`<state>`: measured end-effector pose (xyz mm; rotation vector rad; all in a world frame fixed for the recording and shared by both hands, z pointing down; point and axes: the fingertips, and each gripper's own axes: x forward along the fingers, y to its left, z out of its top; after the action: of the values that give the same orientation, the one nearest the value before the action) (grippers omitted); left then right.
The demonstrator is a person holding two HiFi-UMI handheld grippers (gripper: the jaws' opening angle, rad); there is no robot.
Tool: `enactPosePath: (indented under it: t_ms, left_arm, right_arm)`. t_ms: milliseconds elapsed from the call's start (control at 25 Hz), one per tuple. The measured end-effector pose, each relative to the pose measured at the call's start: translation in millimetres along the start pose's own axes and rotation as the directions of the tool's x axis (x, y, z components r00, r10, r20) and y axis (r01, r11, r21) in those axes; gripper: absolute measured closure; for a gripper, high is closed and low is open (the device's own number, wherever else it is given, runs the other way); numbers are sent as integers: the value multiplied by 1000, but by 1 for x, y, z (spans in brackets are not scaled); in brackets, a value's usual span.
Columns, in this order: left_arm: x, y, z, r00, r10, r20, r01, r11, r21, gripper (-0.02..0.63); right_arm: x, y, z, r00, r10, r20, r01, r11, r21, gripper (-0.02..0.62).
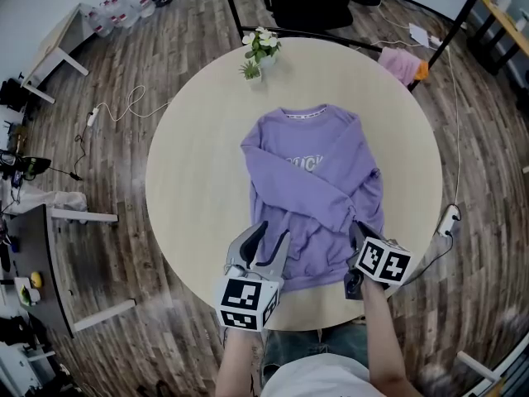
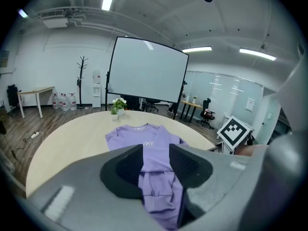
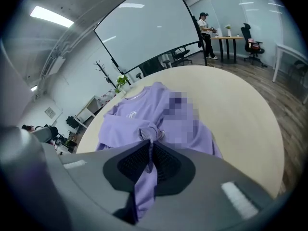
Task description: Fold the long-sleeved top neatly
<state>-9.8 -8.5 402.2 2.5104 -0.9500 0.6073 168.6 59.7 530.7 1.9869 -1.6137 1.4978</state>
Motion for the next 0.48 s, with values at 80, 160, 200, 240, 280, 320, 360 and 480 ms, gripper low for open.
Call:
enactPosePath:
  t_ms: [80, 160, 200, 240, 280, 320, 360, 480]
  left_arm:
    - [1, 1, -1, 1000, 2, -5, -2, 1000, -2, 432]
    - [3, 3, -3, 1000, 4, -12, -4, 1000, -3, 432]
    - [4, 3, -4, 1000, 5, -14, -5, 1000, -3, 432]
    - [5, 2, -5, 1000, 7, -15, -7, 1000, -3, 432]
    - [6, 2, -5, 1000, 8, -16, -9, 1000, -4, 432]
    - [6, 2, -6, 1000, 10, -18, -10, 1000, -4, 432]
    - [6, 3, -6, 1000, 11, -19, -11, 1000, -5, 432]
    - [6, 7, -6, 1000, 14, -23, -14, 1000, -9, 432]
  right_arm:
    - [2, -5, -5, 999, -20, -28, 20, 1000, -10, 531]
    - [4, -11, -9, 998, -46, -48, 44, 998, -34, 508]
    - [4, -15, -11, 997, -60, -56, 57, 997, -45, 502]
    - [4, -20, -13, 995, -75, -63, 72, 996, -52, 500]
    - [4, -24, -15, 993, -91, -69, 87, 995, -57, 500]
    - [3, -29, -17, 991, -109, -74, 104, 993, -63, 499]
    - [2, -32, -17, 989, -129, -76, 123, 990, -70, 497]
    - [-1, -37, -12, 984, -168, -57, 161, 981, -109, 495]
